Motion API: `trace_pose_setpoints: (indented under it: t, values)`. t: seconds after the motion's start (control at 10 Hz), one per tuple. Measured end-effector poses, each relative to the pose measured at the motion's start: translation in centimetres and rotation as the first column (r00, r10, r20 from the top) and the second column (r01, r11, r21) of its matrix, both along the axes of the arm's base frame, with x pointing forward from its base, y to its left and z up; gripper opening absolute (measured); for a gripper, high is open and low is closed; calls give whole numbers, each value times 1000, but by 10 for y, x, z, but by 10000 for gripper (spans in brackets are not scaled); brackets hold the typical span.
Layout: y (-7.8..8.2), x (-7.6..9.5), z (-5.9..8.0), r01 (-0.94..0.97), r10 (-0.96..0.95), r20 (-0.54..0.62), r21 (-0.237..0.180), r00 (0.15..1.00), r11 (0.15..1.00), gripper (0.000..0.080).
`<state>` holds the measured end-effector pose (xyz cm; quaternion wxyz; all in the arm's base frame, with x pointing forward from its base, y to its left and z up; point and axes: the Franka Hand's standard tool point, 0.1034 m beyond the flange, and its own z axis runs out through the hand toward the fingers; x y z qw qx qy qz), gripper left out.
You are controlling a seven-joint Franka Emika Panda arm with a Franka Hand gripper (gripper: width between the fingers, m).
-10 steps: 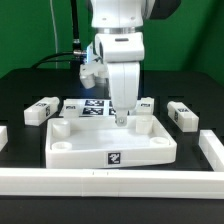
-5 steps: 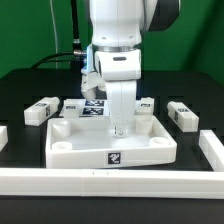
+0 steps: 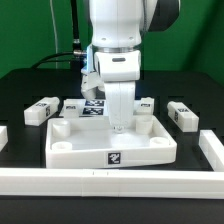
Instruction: Assemble desk
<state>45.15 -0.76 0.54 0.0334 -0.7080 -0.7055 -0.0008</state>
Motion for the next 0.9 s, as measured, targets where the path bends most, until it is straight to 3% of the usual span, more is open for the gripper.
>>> trace_pose_setpoints:
  t: [0.1, 0.2, 0.9]
  values:
    - [0, 0, 0, -1, 1, 1, 0, 1000, 1000, 199]
    - [0, 1, 1, 1, -1, 4, 0, 1000, 1000, 59]
    - [4, 6, 2, 12, -12, 8, 2, 1000, 1000, 59]
